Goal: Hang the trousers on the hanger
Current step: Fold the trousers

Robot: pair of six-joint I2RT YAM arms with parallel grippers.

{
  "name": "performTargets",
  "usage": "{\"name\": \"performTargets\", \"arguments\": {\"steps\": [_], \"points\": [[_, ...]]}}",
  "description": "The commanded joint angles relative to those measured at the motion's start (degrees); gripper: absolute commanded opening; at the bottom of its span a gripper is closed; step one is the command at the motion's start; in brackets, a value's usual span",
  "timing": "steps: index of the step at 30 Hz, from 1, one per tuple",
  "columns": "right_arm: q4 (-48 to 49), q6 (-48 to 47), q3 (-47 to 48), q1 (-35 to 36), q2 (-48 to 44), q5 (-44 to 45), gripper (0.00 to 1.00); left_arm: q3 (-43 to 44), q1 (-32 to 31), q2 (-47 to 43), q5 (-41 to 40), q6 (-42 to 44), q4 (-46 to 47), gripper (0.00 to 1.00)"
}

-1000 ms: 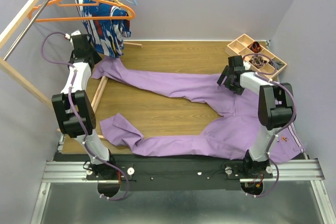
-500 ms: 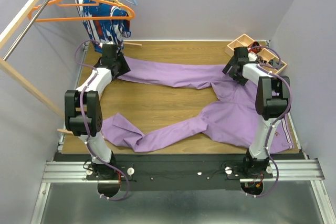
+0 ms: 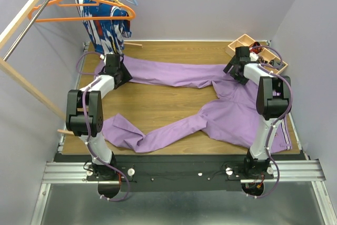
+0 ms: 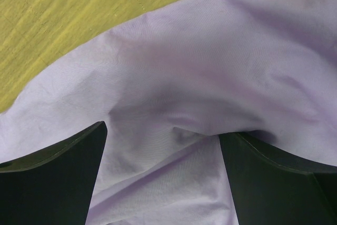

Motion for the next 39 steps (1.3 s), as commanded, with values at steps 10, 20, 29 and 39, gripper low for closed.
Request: {"name": "performTargets", "arguments": {"steps": [10, 20, 29, 39], "points": [[-2.6, 2.9, -3.7, -0.4, 3.2, -4.7, 0.95, 0.3, 1.2, 6.0, -7.2, -4.5, 5.9, 0.58], [-2.6, 2.9, -2.6, -0.4, 3.8, -5.6, 0.95, 0.7, 1.3, 8.7, -8.0, -5.8, 11.1, 0.49], [-2.6, 2.7, -2.8, -0.4, 3.4, -4.7, 0.95, 1.1, 1.4, 8.8, -9.0, -5.0, 11.5, 0.0], [-2.7, 2.9, -4.2, -0.6, 3.0, -3.5, 0.95, -8.4, 4.9, -7.1, -11.5, -3.0, 10.5, 0.0]]}}
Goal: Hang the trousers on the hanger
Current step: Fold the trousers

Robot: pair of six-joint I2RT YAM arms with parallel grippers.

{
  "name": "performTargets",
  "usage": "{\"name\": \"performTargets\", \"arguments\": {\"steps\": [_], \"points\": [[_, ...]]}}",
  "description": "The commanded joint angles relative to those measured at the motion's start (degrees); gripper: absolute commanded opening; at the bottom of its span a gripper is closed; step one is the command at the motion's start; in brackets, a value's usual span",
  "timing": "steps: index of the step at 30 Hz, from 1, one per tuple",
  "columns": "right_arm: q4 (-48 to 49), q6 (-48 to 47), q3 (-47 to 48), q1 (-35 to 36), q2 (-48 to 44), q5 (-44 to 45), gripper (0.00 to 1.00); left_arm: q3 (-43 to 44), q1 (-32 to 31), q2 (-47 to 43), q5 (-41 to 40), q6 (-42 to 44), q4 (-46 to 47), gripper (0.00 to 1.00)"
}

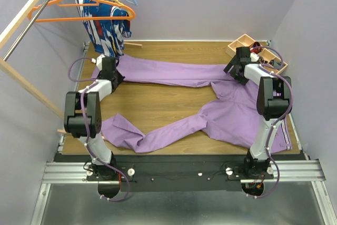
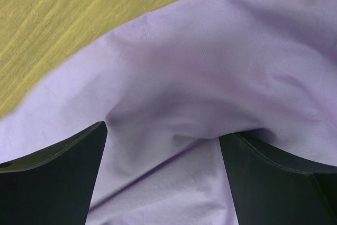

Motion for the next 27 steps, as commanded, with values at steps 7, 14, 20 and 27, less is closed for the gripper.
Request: {"name": "performTargets", "arguments": {"steps": [7, 14, 20, 27], "points": [[-3.5, 0.3, -2.7, -0.2, 3.6, -3.5, 0.96, -5.4, 3.3, -10.9, -3.1, 2.9, 0.4, 0.0], [-3.6, -7.1, -4.5, -0.2, -6.1, -4.7, 1.0, -1.4, 3.3, -4.3, 0.4, 4.1, -0.2, 0.0], [-8.7, -5.0, -14.9, -0.2, -21.3, -4.1, 1.0, -0.6, 3.3, -2.9, 1.0, 5.5, -0.1, 0.0], [-10.8, 2.4, -30.3, -0.9, -28.8, -3.9, 1.0, 0.9, 3.8, -1.9, 2.5, 6.8, 0.0, 0.0]]}}
